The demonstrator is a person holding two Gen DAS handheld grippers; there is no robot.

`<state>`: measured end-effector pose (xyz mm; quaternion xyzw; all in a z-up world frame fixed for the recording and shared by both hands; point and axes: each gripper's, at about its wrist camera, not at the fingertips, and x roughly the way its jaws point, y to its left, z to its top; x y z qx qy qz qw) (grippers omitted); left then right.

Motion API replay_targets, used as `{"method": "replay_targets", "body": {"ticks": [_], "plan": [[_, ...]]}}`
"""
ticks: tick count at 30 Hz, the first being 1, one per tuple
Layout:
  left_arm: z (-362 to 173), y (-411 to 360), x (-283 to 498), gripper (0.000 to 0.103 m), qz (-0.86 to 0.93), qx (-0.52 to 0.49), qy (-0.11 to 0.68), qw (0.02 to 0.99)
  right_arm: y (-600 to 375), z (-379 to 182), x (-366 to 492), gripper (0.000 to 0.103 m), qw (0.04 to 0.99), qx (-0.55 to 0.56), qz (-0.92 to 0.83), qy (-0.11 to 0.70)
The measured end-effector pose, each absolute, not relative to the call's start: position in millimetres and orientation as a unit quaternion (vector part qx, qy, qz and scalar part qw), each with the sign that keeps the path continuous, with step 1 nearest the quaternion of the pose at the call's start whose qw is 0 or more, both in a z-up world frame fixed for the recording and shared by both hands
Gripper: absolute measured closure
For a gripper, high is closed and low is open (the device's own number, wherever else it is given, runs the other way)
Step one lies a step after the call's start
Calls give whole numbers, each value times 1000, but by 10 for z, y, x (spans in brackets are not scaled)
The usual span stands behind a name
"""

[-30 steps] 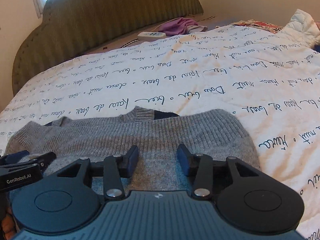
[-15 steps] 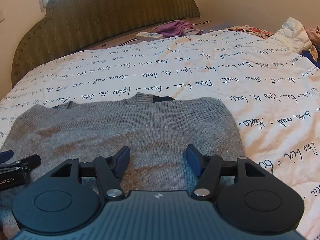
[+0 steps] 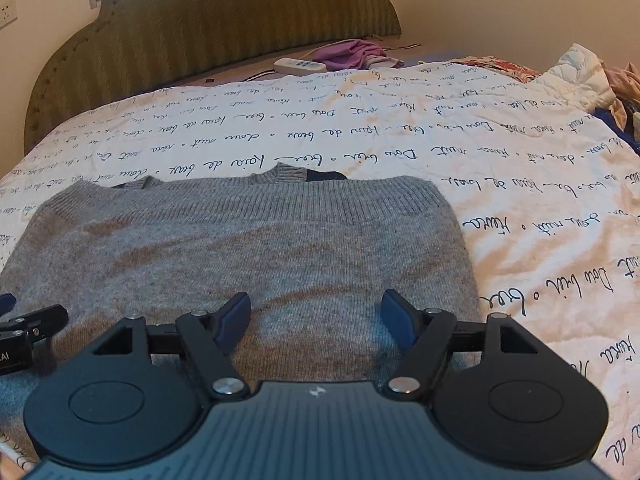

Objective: Fold small clothes
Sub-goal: 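Open both grippers and withdraw from the folded grey sweater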

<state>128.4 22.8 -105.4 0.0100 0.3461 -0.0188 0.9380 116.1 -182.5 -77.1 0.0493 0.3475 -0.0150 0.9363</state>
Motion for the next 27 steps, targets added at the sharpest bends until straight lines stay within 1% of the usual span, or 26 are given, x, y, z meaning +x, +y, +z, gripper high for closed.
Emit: {"method": "replay_targets", "body": {"ticks": [4,5,6,11,16,18,20,22,23,26,27], "plan": [[-1042,270,1172,14,-25,13,349,937,-1800,-783,974,30,940,26,-14,339],[-1042,281,1137,14,-26,15,350,936,-1804,-797,916,24,940,18,-15,340],[-1044,295,1096,14,-26,16,351,936,-1814,-820,852,22,939,13,-16,342],[-1095,377,829,13,-34,17,362,931,-1907,-926,467,22,938,5,-1,347],[-1080,526,472,13,-40,7,353,935,-2007,-940,135,22,938,20,9,345],[-1016,647,306,14,-35,-23,352,935,-2057,-908,33,22,941,33,10,337],[-973,823,160,14,-34,-80,348,934,-2138,-871,-81,22,947,58,11,317],[-968,1015,84,14,-34,-145,356,923,-2209,-879,-135,17,950,73,-7,302],[-977,1093,71,14,-33,-171,358,917,-2236,-911,-141,13,950,77,-16,301],[-1029,1257,107,15,-27,-242,363,899,-2293,-1083,-91,10,943,90,-15,319],[-1050,1312,138,15,-25,-271,364,891,-2279,-1096,-99,6,946,87,-15,312]]}}
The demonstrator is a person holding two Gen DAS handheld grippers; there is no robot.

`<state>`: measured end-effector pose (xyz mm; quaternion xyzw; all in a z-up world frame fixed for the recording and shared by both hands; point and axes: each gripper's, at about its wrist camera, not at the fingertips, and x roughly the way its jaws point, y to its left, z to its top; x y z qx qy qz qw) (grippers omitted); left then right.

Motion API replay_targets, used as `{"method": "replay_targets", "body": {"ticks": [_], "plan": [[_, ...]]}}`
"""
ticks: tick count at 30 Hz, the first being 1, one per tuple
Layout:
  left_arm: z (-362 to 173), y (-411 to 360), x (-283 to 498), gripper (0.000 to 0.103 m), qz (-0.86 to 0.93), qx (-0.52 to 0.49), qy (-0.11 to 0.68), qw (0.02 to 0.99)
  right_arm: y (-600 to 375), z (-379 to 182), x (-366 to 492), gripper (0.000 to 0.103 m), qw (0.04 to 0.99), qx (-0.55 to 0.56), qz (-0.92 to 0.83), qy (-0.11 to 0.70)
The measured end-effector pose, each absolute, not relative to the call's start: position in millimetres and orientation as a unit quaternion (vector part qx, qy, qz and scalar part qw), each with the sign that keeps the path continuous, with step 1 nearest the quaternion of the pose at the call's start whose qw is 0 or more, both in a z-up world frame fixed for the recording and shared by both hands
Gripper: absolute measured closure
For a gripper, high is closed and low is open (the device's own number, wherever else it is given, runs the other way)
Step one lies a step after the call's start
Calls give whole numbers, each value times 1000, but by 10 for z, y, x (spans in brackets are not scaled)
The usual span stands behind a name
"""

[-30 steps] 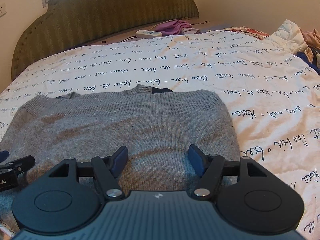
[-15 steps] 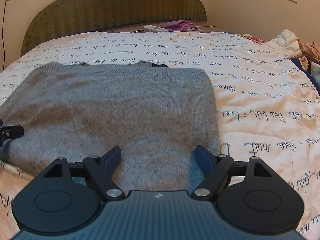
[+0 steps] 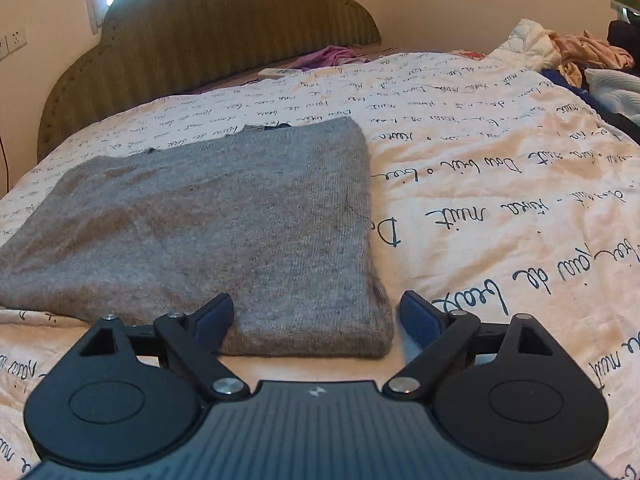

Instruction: Fold small clothes

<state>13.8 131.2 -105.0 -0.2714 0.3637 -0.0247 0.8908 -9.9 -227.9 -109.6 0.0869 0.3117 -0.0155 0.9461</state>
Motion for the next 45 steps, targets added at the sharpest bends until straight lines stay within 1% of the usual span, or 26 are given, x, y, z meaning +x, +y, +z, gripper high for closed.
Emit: {"method": "replay_targets", "body": {"ticks": [3,4,5,6,8,9,11,14,16,19,20,22,25,28,30,33,35,37,40,41,45], "plan": [[-1081,1427,250,16,-21,-345,351,871,-2210,-1139,-90,0,948,70,-10,310],[-1082,1440,298,18,-17,-351,346,870,-2201,-1141,-83,0,948,67,-10,311],[-1082,1447,346,28,-11,-353,345,869,-2200,-1142,-81,0,948,66,-9,311],[-1090,1451,397,35,-7,-357,348,867,-2210,-1145,-82,0,948,69,-8,311],[-1152,1487,490,58,-5,-380,360,852,-2249,-1147,-92,0,948,81,-3,308],[-1193,1523,514,61,1,-399,364,842,-2271,-1148,-96,0,948,88,0,306],[-1243,1596,544,64,1,-436,361,825,-2302,-1147,-103,0,948,98,4,303],[-1253,1681,543,64,9,-462,351,814,-2324,-1146,-112,0,948,107,8,300],[-1261,1701,559,64,13,-466,353,811,-2338,-1147,-115,0,948,113,11,299],[-1263,1643,604,65,12,-438,360,824,-2373,-1151,-124,0,947,125,17,295],[-1245,1598,613,75,13,-419,360,833,-2386,-1151,-128,0,947,129,18,294],[-1221,1511,631,91,14,-388,363,847,-2410,-1150,-133,0,947,137,22,291],[-1148,1406,633,100,21,-355,357,864,-2434,-1147,-148,0,946,147,25,287],[-976,1250,607,100,16,-307,343,887,-2448,-1118,-164,0,946,151,27,286],[-808,1071,567,100,4,-254,325,911,-2478,-1019,-161,0,944,161,27,286],[-581,658,463,100,-33,-136,278,950,-2458,-708,-8,0,941,167,78,283],[-535,365,404,100,-65,-76,255,962,-2392,-445,239,0,933,172,127,290],[-573,135,376,100,-95,-44,247,963,-2284,-265,612,0,905,198,198,320],[-695,-72,354,100,-114,-17,244,963,-1948,-230,1378,0,825,239,292,420],[-728,-105,344,101,-115,-12,246,962,-1802,-235,1592,0,810,242,299,442],[-777,-128,308,101,-126,-10,243,962,-1103,-136,2174,0,786,178,340,484]]}}
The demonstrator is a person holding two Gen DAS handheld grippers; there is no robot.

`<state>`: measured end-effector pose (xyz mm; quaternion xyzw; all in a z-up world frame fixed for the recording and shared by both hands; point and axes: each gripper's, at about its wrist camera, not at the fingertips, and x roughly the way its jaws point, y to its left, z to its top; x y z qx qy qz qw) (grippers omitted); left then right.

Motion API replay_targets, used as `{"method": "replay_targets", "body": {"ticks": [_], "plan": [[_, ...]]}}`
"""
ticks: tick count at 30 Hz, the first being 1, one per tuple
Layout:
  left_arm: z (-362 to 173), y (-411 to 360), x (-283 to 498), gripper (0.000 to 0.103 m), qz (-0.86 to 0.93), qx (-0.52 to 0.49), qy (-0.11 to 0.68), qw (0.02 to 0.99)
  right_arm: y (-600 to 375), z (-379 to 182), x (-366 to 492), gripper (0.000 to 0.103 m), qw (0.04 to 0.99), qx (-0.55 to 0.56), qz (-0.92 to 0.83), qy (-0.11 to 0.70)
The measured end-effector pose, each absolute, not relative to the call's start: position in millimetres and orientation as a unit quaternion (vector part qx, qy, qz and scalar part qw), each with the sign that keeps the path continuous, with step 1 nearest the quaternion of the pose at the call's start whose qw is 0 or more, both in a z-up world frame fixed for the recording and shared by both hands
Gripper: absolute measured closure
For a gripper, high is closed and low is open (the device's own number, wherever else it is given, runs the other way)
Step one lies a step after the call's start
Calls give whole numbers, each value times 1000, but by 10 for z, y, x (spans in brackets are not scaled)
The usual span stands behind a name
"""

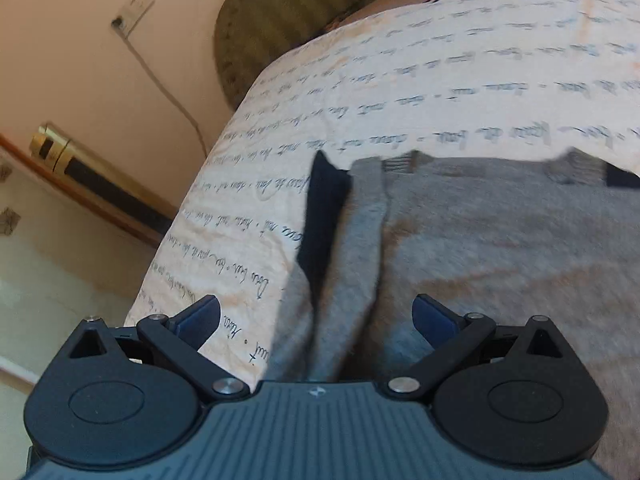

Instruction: Fold small clothes

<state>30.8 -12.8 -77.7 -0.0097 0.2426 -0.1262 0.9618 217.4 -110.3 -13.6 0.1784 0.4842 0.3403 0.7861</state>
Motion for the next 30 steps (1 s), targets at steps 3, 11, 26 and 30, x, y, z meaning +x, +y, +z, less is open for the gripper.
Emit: {"method": "replay_targets", "body": {"ticks": [3,11,26,30], "plan": [[-808,-78,324,101,-134,-21,245,960,-748,-236,2499,0,762,157,330,535],[-846,52,405,101,-164,-54,258,951,-667,-550,2830,2,731,208,315,568],[-806,-149,489,101,-172,-28,273,946,-712,-474,2846,93,792,105,354,486],[-678,-440,488,101,-210,-17,259,943,-1265,-307,2661,93,811,121,353,450]]}}
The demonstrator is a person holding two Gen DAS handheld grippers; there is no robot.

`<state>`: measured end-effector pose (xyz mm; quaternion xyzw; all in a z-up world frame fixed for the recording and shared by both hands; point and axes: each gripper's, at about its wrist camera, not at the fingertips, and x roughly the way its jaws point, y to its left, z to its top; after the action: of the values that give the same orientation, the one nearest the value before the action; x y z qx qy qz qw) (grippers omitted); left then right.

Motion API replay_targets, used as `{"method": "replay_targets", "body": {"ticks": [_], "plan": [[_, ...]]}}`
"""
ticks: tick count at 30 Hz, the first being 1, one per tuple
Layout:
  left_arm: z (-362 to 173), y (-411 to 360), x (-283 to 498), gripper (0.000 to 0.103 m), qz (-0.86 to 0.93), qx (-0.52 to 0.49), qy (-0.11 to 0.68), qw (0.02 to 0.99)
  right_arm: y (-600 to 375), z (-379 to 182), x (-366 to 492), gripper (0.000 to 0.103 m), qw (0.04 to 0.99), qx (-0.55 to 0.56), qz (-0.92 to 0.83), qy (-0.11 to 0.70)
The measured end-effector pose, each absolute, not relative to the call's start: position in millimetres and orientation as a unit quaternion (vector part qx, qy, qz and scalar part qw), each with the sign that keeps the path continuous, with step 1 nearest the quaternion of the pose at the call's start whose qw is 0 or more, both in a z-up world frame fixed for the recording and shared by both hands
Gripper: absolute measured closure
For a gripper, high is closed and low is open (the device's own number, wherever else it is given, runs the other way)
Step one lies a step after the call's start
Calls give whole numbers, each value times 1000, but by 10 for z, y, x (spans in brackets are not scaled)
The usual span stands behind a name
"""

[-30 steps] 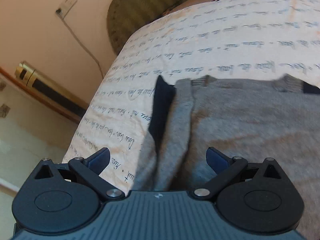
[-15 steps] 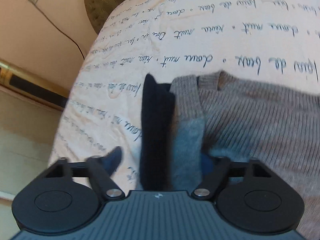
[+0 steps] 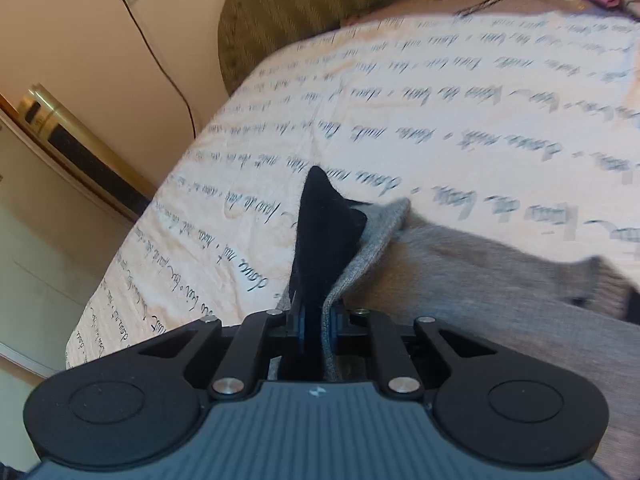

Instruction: Fold small clothes

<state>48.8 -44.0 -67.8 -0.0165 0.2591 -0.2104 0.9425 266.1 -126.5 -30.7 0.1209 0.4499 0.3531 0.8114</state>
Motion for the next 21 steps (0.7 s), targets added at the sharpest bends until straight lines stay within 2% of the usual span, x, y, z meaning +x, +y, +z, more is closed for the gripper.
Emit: {"method": "replay_targets", "body": {"ticks": [5,10,17,19,21], "plan": [[-531,-590,373,101,-280,-4,259,925,-2290,-198,2395,93,835,147,320,423],[-707,-553,438,101,-334,20,292,896,-3171,-625,2247,93,836,197,247,448],[-962,-798,298,103,-363,57,320,873,-3462,-843,2014,93,842,237,250,415],[-1048,-846,318,99,-362,59,343,864,-3472,-979,2063,91,829,249,251,433],[-981,-794,276,100,-382,58,340,857,-3552,-982,2028,86,821,284,251,428]]}}
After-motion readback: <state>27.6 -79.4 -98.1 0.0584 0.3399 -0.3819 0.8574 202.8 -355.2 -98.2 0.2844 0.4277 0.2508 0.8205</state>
